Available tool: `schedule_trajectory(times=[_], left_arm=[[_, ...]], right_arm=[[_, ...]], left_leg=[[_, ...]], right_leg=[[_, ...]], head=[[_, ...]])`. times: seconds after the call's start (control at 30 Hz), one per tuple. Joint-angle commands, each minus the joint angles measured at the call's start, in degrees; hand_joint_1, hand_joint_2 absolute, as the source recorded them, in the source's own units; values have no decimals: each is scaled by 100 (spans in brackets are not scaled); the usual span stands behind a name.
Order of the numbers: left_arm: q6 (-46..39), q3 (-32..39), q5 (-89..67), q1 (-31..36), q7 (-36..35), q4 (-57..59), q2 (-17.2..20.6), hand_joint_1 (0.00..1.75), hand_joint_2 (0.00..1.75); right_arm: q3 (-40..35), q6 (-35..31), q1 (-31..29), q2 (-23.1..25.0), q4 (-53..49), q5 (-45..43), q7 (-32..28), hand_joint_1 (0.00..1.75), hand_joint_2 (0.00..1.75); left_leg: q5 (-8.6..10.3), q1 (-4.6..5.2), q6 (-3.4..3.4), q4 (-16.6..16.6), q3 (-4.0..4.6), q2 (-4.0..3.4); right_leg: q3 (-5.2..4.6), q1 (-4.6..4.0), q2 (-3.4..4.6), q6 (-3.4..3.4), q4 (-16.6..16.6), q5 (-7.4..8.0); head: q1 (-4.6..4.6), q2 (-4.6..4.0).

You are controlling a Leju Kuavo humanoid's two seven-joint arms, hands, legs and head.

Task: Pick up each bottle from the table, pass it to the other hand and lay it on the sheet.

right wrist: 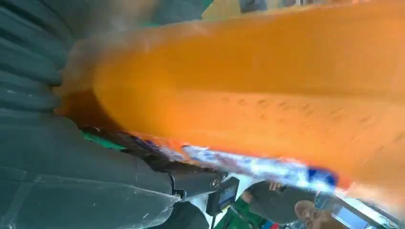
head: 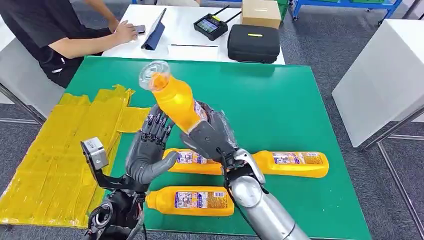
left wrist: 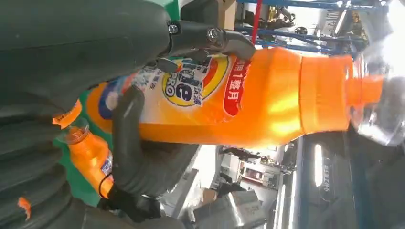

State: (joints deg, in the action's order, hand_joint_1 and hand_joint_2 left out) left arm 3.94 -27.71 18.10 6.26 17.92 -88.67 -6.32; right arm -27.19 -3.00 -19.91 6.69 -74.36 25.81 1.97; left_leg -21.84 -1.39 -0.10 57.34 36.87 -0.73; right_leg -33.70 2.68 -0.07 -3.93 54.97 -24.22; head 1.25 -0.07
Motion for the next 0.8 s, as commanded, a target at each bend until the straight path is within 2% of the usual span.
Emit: schedule_trajectory(times=[0.03, 0.2, 0.33, 0.53, 0.8], left_arm=[[-330, 266, -70, 24, -117, 34, -27, 0, 175], [-394, 440, -95, -84, -132, -137, -19, 0, 175], [-618, 811, -205, -268, -149, -428, -52, 0, 175], [-707, 1099, -421, -686, -123, -758, -74, 0, 175], [-743, 1077, -657, -767, -151, -861, -44, 0, 175]], right_arm=[[-567, 230, 60, 179, 234, 476, 144, 175, 175], [-726, 299, 201, 230, 92, 565, 219, 175, 175], [-1093, 529, 532, 302, -340, 768, 235, 175, 175], [-1654, 697, 1097, 31, -1259, 1019, 223, 175, 175], [-1762, 784, 1108, 32, -1425, 1167, 277, 175, 175]], left_leg=[[-9, -1, 3, -3, -20, -2], [-9, -2, 3, -3, -13, -2], [-13, -3, 4, -1, -13, -4], [-16, -1, 4, -2, -11, 8], [-7, -3, 1, -4, 9, 1]], right_leg=[[16, -5, 5, 26, -2, -7], [7, -6, 4, 24, -1, -7], [6, -6, 6, 27, 0, -10], [7, -4, -7, 31, 1, -19], [-15, -4, -2, 21, -2, -8]], head=[[0, 0], [2, 0], [0, 0], [-2, 0], [-2, 0]])
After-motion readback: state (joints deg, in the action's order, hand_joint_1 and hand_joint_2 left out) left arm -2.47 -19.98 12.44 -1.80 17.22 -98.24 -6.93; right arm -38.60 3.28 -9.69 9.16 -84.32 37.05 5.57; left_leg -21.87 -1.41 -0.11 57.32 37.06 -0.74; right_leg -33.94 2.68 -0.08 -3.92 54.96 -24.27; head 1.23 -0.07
